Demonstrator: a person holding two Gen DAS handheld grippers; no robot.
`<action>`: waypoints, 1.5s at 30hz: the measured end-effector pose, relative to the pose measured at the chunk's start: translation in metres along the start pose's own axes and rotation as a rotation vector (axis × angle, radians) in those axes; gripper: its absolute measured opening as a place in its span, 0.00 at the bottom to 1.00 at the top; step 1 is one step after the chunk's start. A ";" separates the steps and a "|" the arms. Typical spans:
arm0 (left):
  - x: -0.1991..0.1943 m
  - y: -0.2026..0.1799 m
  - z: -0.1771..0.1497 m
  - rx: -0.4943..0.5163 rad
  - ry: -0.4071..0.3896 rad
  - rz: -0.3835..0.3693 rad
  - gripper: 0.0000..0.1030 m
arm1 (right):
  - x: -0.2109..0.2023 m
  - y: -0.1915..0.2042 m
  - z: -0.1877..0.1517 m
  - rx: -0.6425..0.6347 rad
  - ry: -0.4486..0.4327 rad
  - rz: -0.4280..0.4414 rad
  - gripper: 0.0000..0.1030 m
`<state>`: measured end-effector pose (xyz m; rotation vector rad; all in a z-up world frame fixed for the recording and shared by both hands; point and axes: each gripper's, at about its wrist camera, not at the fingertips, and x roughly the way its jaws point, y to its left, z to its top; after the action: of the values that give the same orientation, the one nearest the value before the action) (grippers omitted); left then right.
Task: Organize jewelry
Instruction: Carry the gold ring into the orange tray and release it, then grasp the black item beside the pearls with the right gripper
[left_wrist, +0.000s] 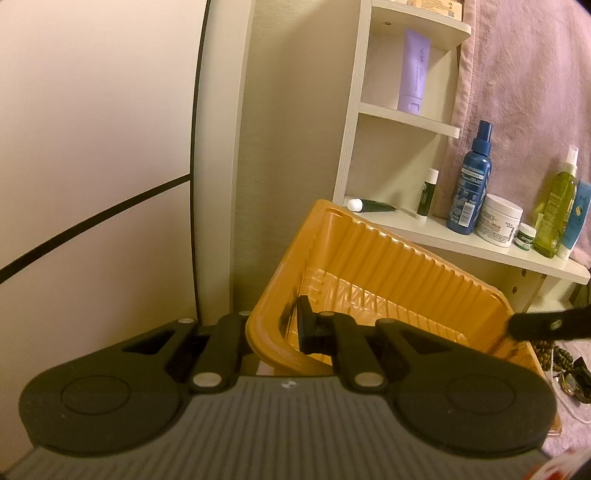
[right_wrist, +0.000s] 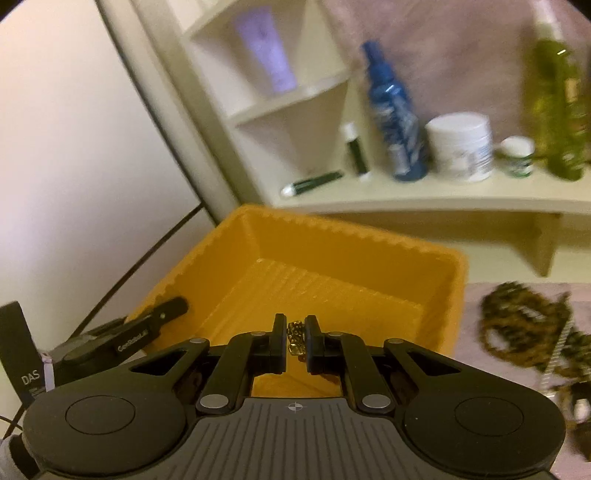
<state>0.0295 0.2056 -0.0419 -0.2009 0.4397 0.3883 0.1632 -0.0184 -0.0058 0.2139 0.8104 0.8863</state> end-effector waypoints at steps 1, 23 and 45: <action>0.000 0.000 0.000 0.000 0.002 0.000 0.09 | 0.005 0.002 -0.002 -0.011 0.016 -0.013 0.09; 0.005 -0.003 -0.001 -0.004 0.010 0.007 0.09 | -0.004 0.001 -0.026 -0.118 0.047 -0.149 0.51; 0.003 -0.005 -0.002 0.009 0.009 0.018 0.09 | -0.097 -0.108 -0.069 -0.098 0.042 -0.558 0.45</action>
<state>0.0335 0.2014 -0.0441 -0.1901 0.4527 0.4032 0.1444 -0.1704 -0.0531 -0.1170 0.8076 0.4019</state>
